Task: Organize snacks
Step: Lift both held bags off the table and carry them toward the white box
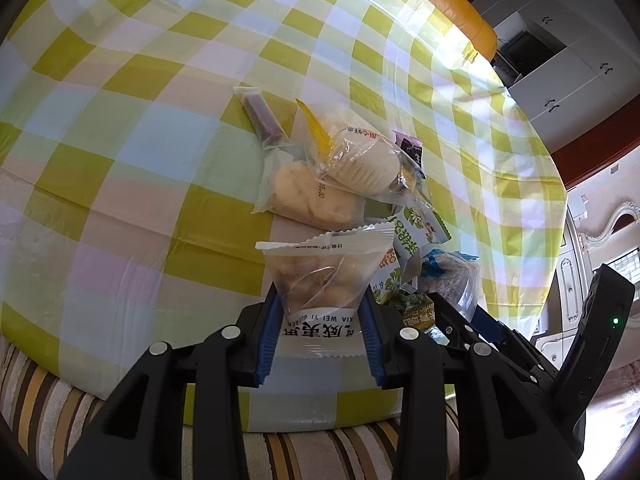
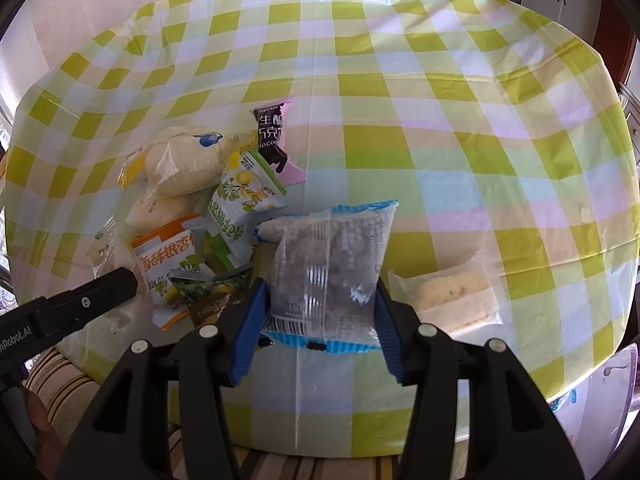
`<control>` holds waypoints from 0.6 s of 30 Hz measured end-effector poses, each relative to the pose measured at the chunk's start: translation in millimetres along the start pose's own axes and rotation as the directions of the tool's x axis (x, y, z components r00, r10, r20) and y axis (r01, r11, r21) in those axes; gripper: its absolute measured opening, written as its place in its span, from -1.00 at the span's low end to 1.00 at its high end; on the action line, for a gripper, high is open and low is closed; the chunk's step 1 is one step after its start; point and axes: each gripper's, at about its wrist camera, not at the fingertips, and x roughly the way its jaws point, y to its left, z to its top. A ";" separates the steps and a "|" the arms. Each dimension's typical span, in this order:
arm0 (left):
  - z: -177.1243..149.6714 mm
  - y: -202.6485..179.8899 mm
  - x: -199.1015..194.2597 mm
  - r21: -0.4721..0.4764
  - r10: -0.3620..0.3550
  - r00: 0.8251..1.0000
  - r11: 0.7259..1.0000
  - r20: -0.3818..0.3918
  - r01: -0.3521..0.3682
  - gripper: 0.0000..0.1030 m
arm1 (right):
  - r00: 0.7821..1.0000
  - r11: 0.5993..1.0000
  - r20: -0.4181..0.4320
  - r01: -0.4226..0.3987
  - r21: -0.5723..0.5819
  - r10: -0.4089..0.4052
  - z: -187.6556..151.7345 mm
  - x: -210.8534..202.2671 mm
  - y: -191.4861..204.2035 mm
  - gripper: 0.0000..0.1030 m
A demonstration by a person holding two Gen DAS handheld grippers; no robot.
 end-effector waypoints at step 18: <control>-3.9 -12.6 -11.2 0.060 0.012 0.998 0.998 0.066 -0.016 -0.31 | 0.996 0.999 0.081 -0.031 0.010 0.030 -3.0 -20.9 -2.2 -0.08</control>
